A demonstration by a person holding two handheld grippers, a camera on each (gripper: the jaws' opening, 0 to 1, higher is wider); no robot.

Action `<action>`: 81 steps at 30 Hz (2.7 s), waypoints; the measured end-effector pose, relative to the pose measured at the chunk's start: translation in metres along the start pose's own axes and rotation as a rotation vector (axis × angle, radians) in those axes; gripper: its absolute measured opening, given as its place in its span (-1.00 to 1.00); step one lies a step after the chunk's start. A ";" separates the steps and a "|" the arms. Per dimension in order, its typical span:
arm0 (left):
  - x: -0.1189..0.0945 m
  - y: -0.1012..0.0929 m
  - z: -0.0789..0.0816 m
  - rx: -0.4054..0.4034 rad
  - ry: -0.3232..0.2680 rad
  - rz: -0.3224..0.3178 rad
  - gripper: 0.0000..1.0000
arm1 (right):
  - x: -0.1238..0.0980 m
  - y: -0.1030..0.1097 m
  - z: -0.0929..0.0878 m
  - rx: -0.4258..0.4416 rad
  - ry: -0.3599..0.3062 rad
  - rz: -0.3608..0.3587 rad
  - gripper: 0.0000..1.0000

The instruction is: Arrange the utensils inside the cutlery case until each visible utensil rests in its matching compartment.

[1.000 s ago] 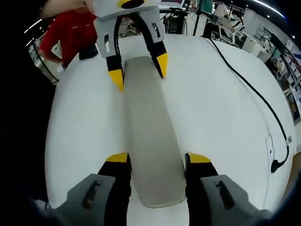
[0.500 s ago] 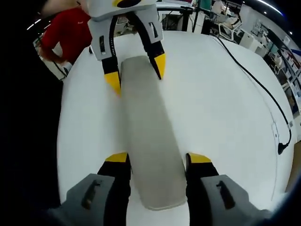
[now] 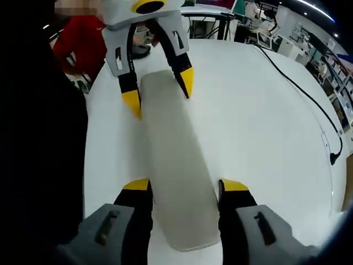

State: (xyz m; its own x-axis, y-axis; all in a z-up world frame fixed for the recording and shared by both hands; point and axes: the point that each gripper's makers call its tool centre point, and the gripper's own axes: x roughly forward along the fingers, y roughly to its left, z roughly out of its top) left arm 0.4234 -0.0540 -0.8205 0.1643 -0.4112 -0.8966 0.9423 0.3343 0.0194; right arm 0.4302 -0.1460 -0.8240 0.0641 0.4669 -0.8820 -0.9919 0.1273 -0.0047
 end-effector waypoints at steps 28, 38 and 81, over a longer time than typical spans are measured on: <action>0.001 -0.024 0.001 -0.022 0.003 0.006 -0.06 | -0.005 0.018 -0.007 -0.013 0.041 0.013 -0.09; 0.000 -0.026 0.002 -0.043 -0.042 0.015 -0.04 | -0.005 0.018 -0.006 -0.019 0.022 0.017 -0.06; -0.146 0.019 -0.062 -0.505 -0.270 0.295 1.00 | -0.133 -0.038 -0.039 0.237 -0.034 -0.104 0.99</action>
State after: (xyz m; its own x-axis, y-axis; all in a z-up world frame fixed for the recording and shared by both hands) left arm 0.3994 0.0654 -0.7169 0.5252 -0.4184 -0.7410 0.6041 0.7966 -0.0217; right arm 0.4548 -0.2474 -0.7247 0.1725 0.4690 -0.8662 -0.9264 0.3761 0.0192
